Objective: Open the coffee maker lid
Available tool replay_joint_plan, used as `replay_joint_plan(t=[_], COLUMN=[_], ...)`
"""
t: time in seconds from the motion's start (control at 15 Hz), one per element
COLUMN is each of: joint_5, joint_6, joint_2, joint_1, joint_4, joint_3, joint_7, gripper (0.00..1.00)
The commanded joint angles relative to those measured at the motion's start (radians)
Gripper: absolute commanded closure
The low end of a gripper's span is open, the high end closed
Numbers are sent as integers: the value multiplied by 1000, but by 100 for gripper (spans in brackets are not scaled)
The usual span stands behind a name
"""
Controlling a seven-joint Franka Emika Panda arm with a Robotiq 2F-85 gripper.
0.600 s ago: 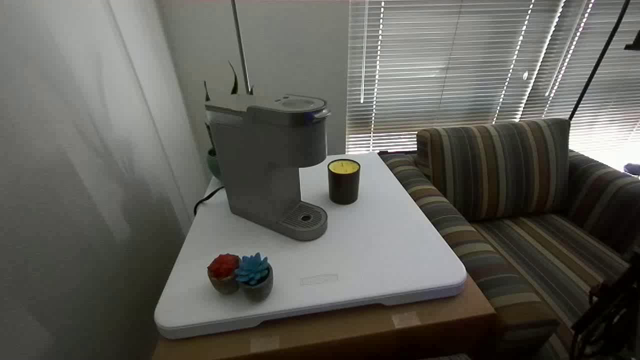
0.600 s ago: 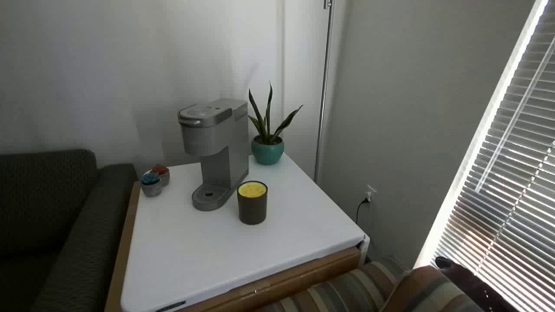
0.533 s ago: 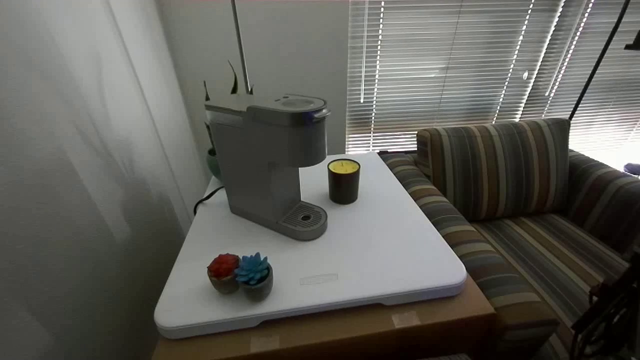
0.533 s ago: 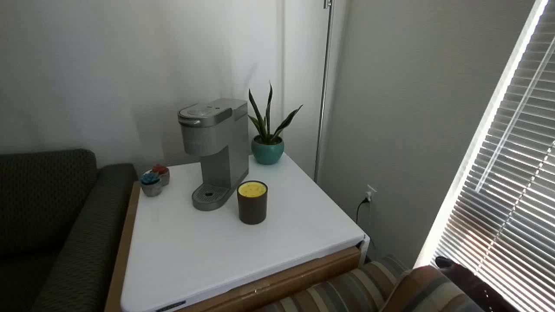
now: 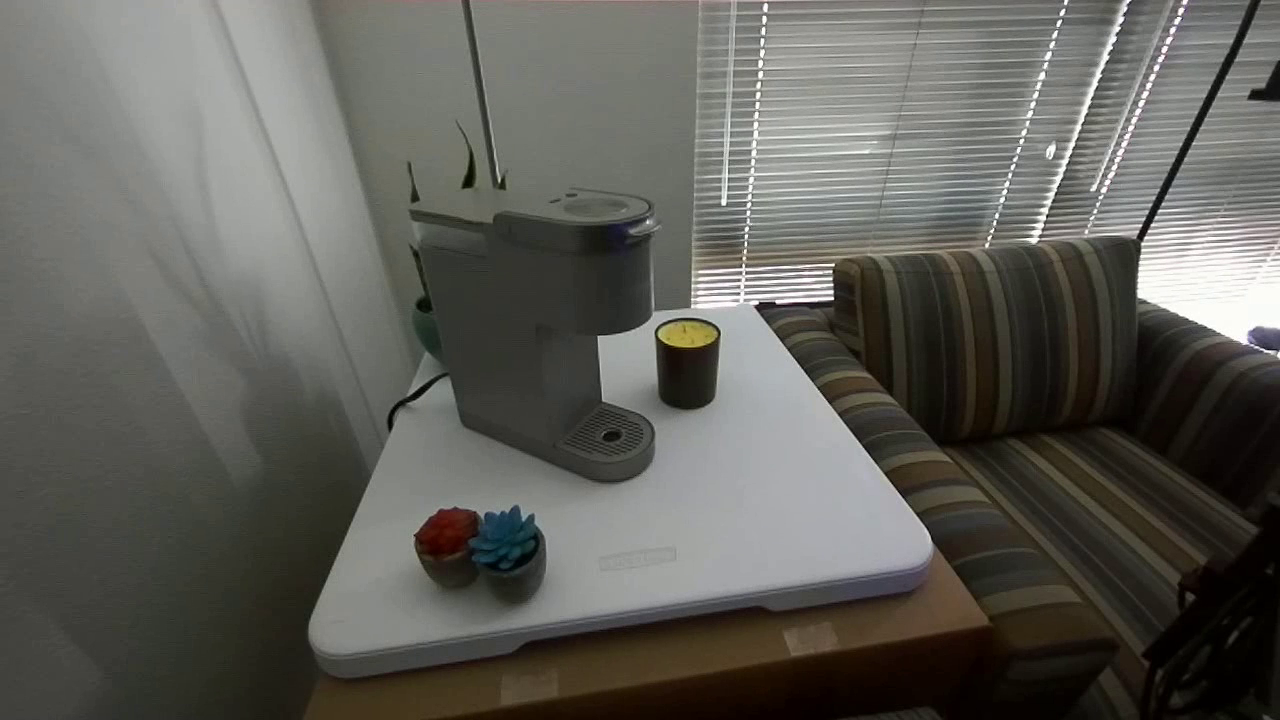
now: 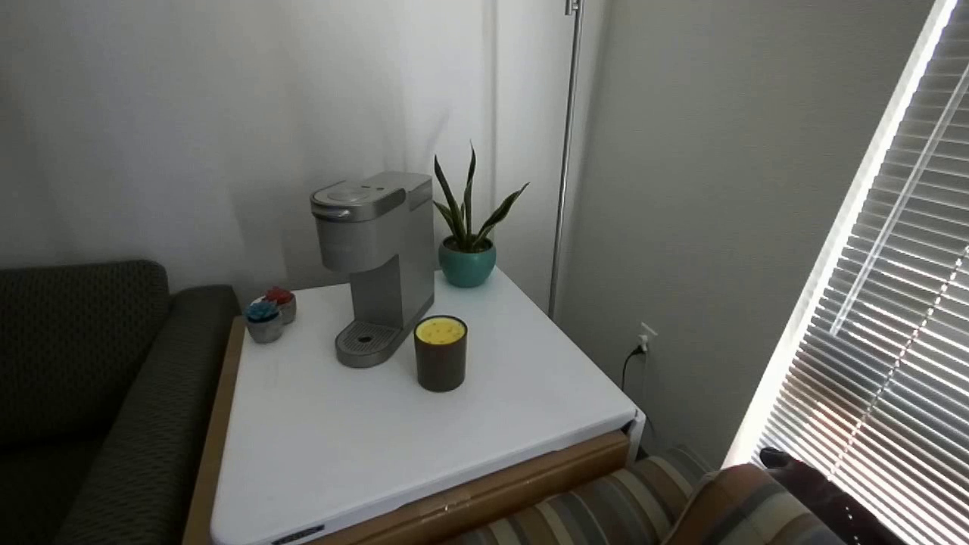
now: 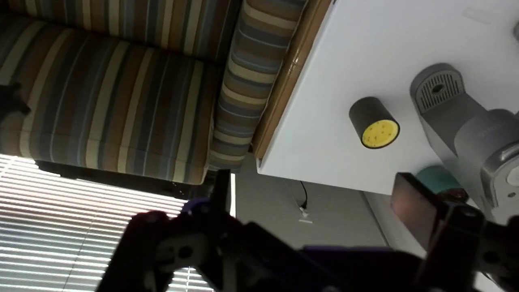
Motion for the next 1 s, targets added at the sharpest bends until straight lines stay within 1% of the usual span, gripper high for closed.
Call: replay_joint_plan(t=[0.0, 0.27, 0.4, 0.47, 0.53, 0.67, 0.8, 0.93], joint_5=[85, 238, 345, 362, 323, 346, 347, 331], joint_6=[151, 292, 321, 308, 305, 305, 305, 281], joint_2=[159, 308, 374, 391, 331, 373, 382, 376], joint_1=[53, 149, 210, 217, 175, 190, 190, 187], joint_4=[34, 60, 87, 101, 52, 79, 90, 85], joint_3=[24, 35, 26, 26, 60, 62, 61, 65], joint_7=[30, 1, -42, -71, -21, -38, -40, -46], gripper=[0, 0, 0, 0, 0, 0, 0, 0])
